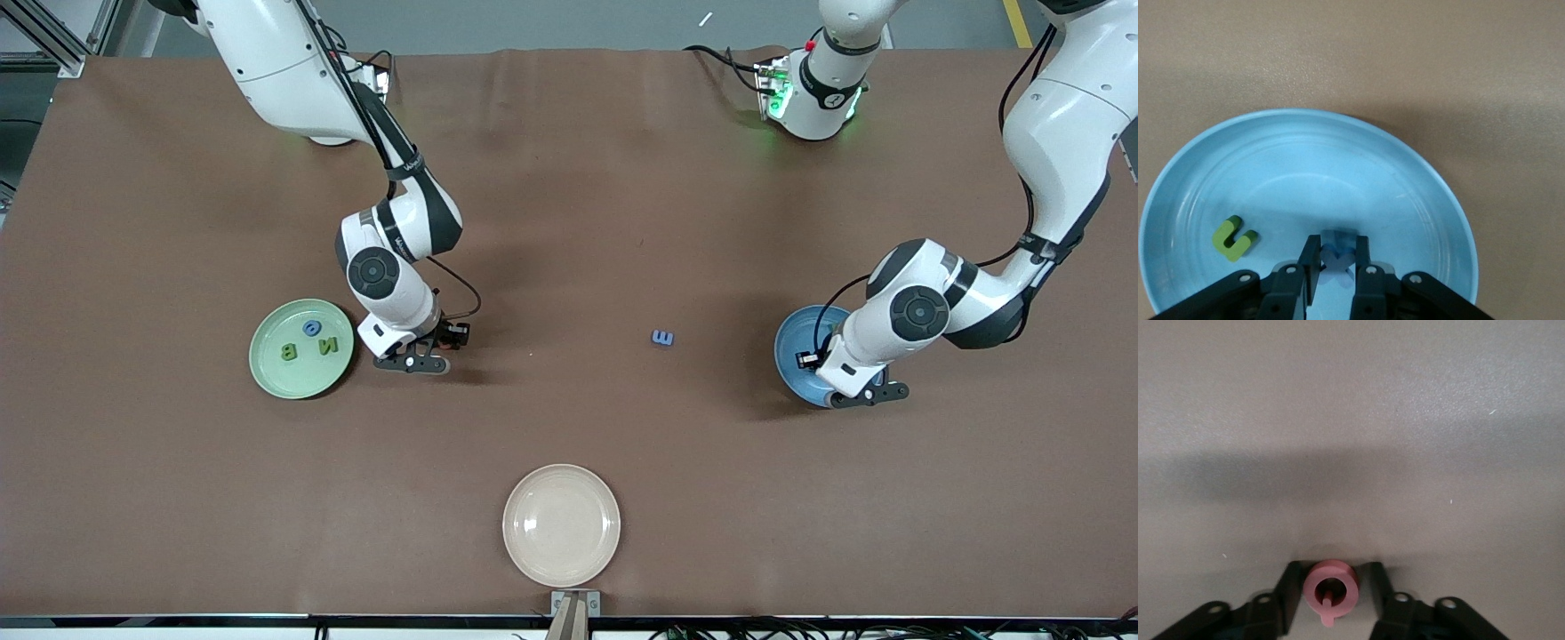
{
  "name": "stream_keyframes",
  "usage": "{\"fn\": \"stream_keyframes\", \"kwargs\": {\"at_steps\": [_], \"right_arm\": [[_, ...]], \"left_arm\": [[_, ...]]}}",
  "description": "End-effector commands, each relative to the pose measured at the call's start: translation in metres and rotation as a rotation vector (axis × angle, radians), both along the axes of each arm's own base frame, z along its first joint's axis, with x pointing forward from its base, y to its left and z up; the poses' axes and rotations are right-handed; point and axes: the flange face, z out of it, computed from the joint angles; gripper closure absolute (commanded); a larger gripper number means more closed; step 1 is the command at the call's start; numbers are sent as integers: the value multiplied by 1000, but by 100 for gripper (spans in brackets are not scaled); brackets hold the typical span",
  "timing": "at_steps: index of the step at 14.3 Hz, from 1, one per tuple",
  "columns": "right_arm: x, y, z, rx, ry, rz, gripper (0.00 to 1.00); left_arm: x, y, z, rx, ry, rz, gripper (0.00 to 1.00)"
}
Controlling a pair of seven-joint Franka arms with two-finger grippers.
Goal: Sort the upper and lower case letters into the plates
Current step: 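Reach the blue m with the left gripper while the right gripper drops Q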
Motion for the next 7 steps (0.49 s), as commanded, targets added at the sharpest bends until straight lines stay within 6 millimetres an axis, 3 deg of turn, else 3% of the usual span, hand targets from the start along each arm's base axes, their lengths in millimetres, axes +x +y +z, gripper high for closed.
{"fn": "stream_keyframes", "kwargs": {"at_steps": [1,3,4,5,6,7], "right_arm": [[-5,-1,-4,-5,13,-17,97],[-1,-7,1,-3,12,-23,100],[2,-12,5,-7,21,-24,100],[6,-21,12,-9,36,-30,100],[12,-32,25,-9,41,-32,100],[19,-43,36,-7,51,-13,100]], "left_arm": [[0,3,-8,25,-13,-27,89],[1,3,-8,26,-14,-28,86],[1,5,-7,27,-15,-28,75],[2,5,-5,29,-19,-27,54],[2,5,-4,30,-22,-27,25],[3,4,-1,28,-23,-29,5]]}}
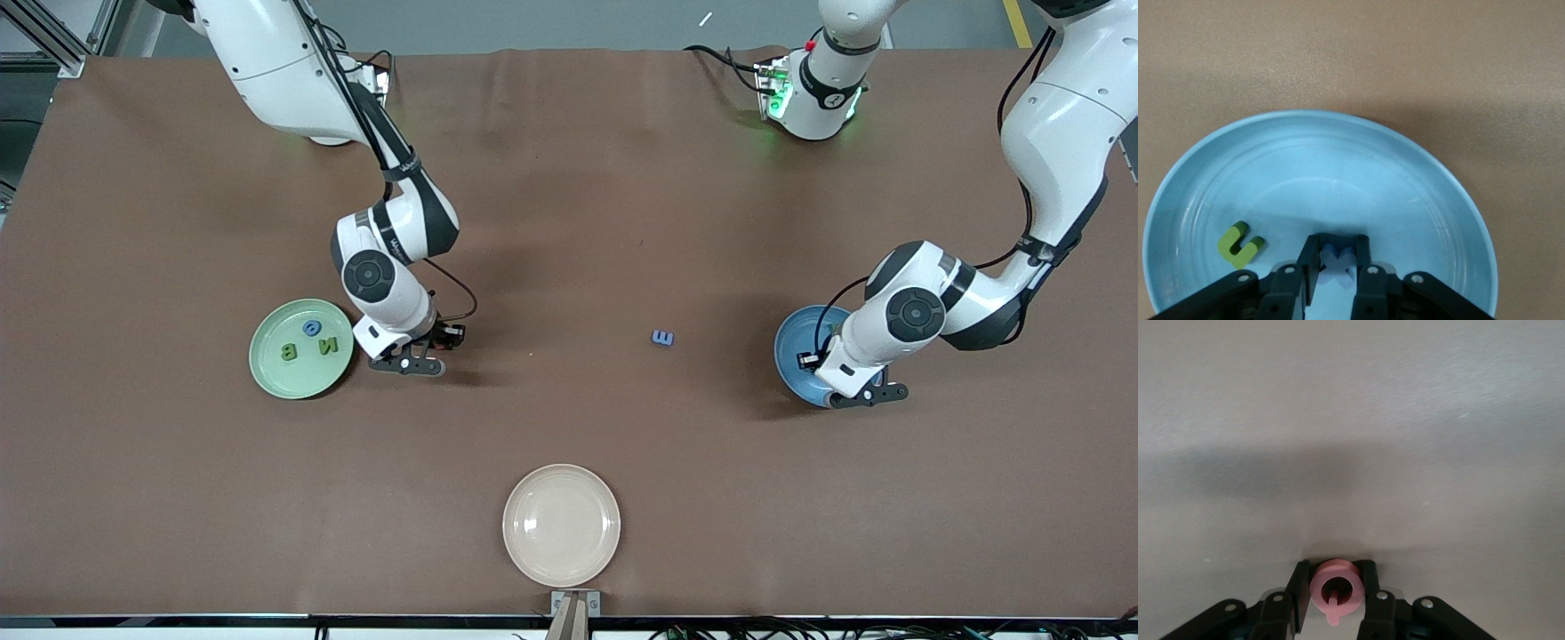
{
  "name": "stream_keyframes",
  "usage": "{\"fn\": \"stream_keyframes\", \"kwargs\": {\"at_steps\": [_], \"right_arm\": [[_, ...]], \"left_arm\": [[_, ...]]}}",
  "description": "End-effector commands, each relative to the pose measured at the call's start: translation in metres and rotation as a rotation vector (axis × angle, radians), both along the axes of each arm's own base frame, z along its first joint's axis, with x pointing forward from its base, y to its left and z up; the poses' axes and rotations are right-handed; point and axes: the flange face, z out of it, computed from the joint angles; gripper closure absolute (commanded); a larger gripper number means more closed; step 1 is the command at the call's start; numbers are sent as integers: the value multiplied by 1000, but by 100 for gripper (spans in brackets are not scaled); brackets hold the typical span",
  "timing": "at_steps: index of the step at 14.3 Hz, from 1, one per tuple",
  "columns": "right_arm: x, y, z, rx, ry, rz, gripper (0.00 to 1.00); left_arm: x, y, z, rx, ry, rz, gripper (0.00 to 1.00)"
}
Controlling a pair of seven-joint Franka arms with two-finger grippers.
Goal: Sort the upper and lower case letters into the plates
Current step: 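Reach the blue m with the left gripper while the right gripper drops Q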
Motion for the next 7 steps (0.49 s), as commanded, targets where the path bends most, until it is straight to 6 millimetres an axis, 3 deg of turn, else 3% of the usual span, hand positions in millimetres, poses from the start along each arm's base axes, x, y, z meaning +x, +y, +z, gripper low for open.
{"fn": "stream_keyframes", "kwargs": {"at_steps": [1,4,7], "right_arm": [[17,-41,42,16,38,35,100],[43,-94,73,31,109,107,100],[56,-156,77,53,115,177,99]], "left_arm": [[3,-2,13,9,-28,-22,1],[3,-11,44,-12,-24,-21,1],[-6,-27,75,4,11,-48,1]]}}
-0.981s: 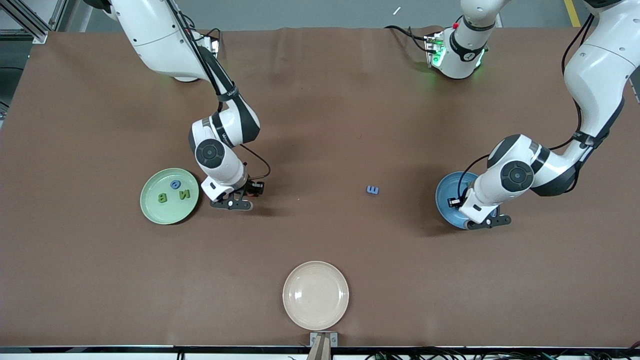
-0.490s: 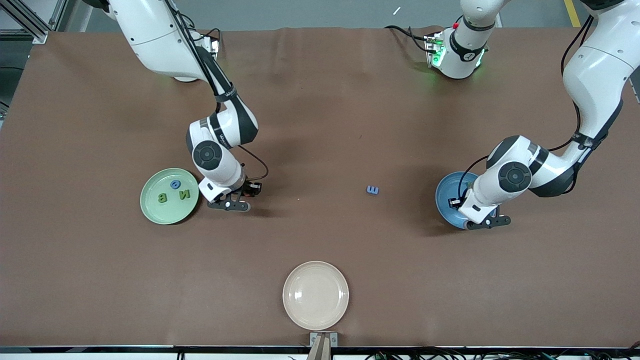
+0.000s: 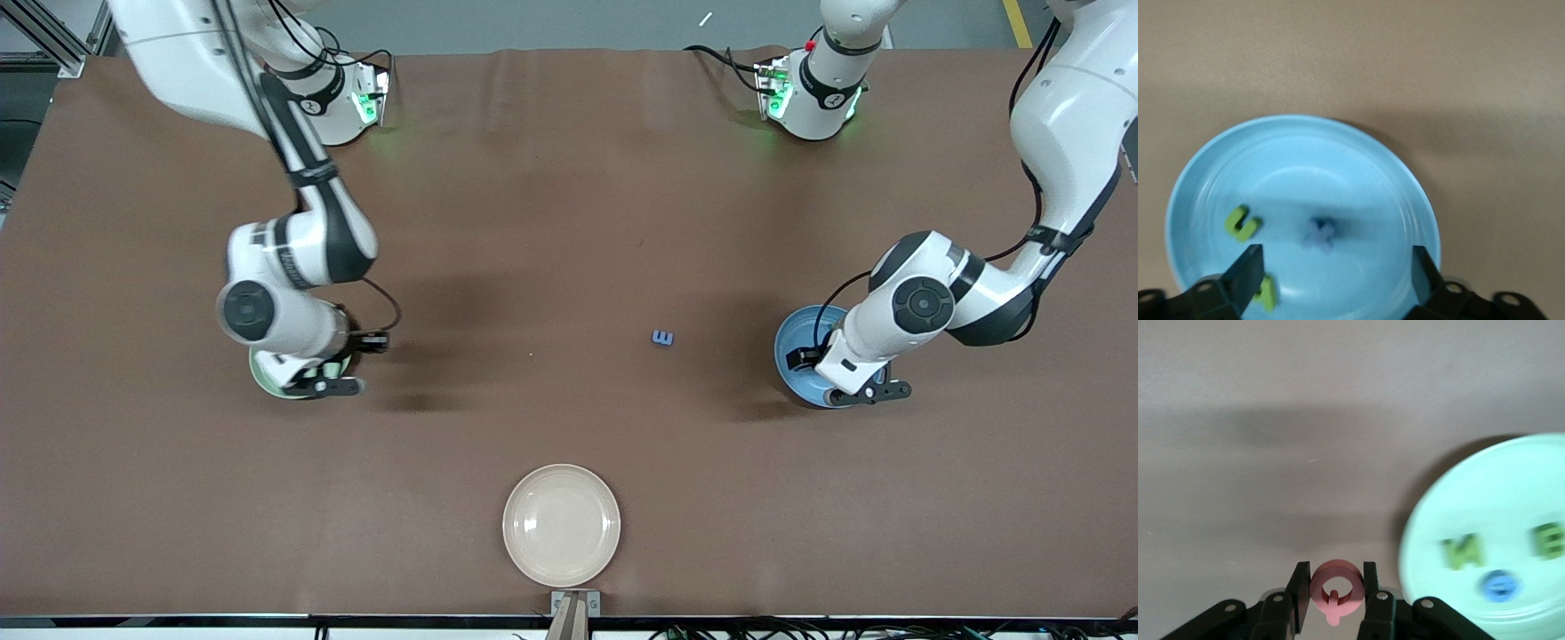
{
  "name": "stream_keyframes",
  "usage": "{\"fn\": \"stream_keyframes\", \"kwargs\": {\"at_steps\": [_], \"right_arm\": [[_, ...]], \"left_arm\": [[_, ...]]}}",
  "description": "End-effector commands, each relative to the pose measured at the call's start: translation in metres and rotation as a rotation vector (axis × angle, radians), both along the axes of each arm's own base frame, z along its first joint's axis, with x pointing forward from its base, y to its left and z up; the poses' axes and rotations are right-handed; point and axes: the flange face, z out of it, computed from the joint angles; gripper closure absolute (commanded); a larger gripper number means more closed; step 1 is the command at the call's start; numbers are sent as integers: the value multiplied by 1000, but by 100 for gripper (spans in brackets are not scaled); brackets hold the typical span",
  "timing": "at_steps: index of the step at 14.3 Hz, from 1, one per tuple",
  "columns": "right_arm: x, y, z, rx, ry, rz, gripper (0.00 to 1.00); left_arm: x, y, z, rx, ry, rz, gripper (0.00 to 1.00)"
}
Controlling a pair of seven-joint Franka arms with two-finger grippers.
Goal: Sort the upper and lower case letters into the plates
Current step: 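Reach the blue m with the left gripper while the right gripper drops Q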
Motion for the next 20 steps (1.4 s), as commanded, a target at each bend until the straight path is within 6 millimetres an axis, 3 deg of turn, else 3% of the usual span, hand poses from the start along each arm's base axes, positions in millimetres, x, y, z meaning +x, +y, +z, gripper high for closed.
{"fn": "stream_keyframes", "kwargs": {"at_steps": [1,4,8,12,15,17,18,19,20], "right_arm": [[6,-54,-4,15,4,59,99],[12,-96,-12,-15,-25,108,99],[13,-113,-34,-18,-28,105,99],[10,-114,-56,-23,-39,102,98],[9,-113,-61,-24,-31,104,95],[9,-114,-64,-25,-28,101,83],[8,-114,-65,-24,-25,100,72],[8,-113,-65,-24,-25,102,48],[8,-113,-65,-24,-22,103,0]], "left_arm": [[-9,-21,32,13,11,-34,1],[-21,-76,41,-16,13,-5,1],[-43,-166,38,-31,5,-79,1],[-55,-235,8,-75,-50,-108,1],[-65,-258,-22,-87,-78,-134,1],[-69,-264,-33,-110,-79,-139,3],[-70,-264,-38,-116,-72,-138,5],[-72,-265,-40,-116,-66,-139,8],[-71,-263,-43,-112,-63,-137,12]]}}
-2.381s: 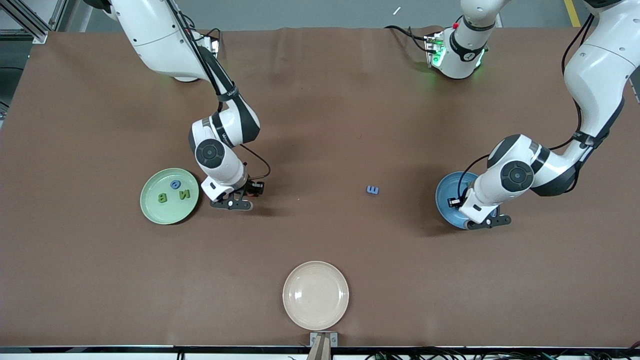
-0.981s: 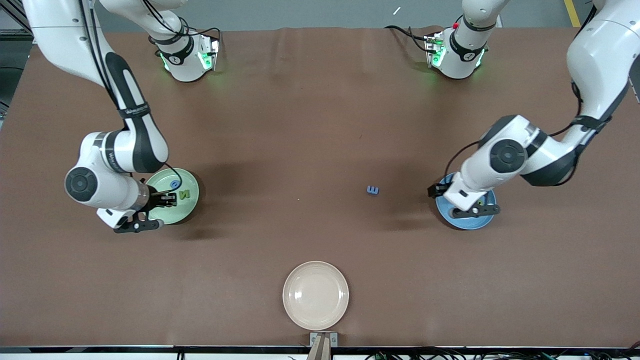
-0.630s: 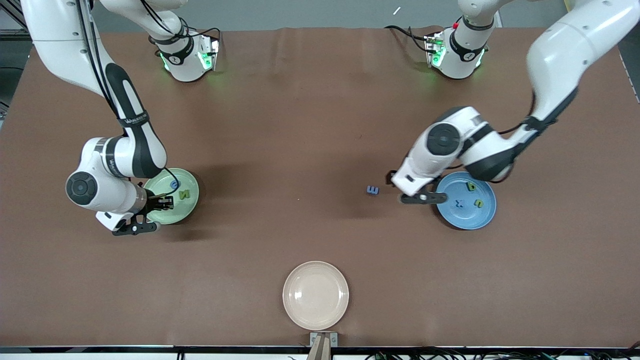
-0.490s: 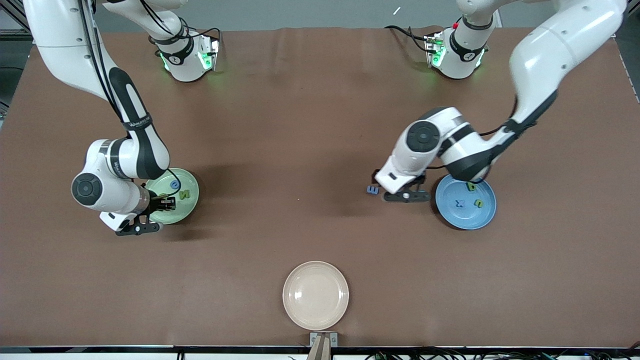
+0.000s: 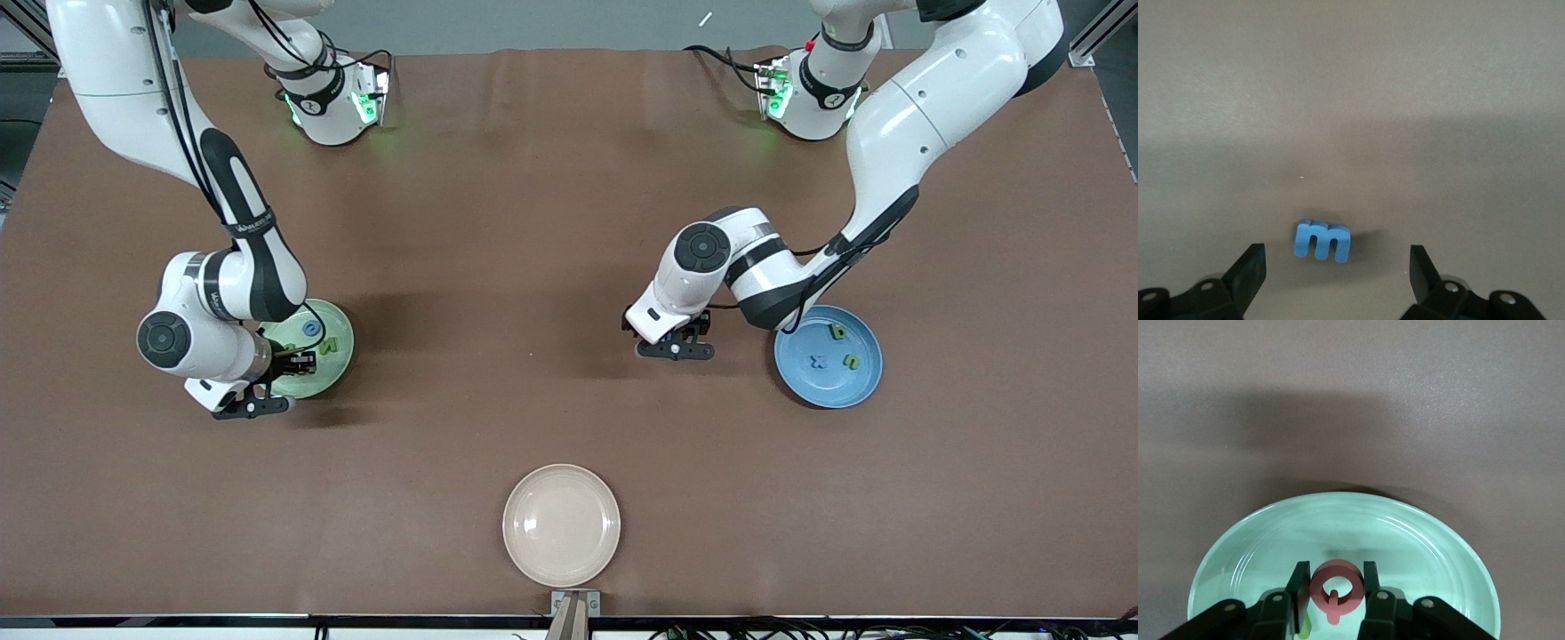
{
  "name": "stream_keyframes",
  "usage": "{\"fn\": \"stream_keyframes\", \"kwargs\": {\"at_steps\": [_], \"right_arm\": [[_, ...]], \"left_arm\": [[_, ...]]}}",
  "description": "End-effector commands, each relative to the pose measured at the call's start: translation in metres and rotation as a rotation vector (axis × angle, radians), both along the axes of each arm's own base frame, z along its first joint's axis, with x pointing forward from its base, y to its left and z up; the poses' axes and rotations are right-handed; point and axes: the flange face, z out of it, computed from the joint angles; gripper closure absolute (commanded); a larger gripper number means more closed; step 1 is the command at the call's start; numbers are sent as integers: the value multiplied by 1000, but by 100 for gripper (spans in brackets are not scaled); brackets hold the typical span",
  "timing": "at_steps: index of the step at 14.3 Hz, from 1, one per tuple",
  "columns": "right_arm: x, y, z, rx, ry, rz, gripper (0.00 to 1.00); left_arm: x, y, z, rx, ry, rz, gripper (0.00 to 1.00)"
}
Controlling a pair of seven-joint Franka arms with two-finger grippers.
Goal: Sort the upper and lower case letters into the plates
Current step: 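Grasp the m and drop it into the blue plate while the right gripper withdraws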
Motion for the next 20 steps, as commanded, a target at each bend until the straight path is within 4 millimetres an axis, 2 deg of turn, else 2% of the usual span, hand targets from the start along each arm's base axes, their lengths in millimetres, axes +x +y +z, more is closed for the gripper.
{"fn": "stream_keyframes", "kwargs": {"at_steps": [1,4,5,11,13,15,17,18,20], "right_arm": [[-3,-1,1,2,1,13,0],[-4,1,7,4,11,9,0],[-4,2,10,4,21,6,0],[-4,6,86,14,15,-19,0],[-3,9,115,10,17,-71,0],[4,8,156,8,56,-94,0],[15,2,205,2,83,-97,0],[18,-7,222,-8,84,-104,0],[23,-23,251,-28,69,-109,0]], "left_arm": [[5,4,-4,-6,8,19,15],[3,5,-11,-4,21,19,25],[3,5,-12,-4,24,19,26],[2,9,-25,3,41,23,40],[1,8,-31,18,42,20,50],[1,7,-31,19,40,19,63],[0,7,-30,20,40,23,76],[2,9,-29,23,37,38,81],[8,16,-25,28,30,61,84]]}}
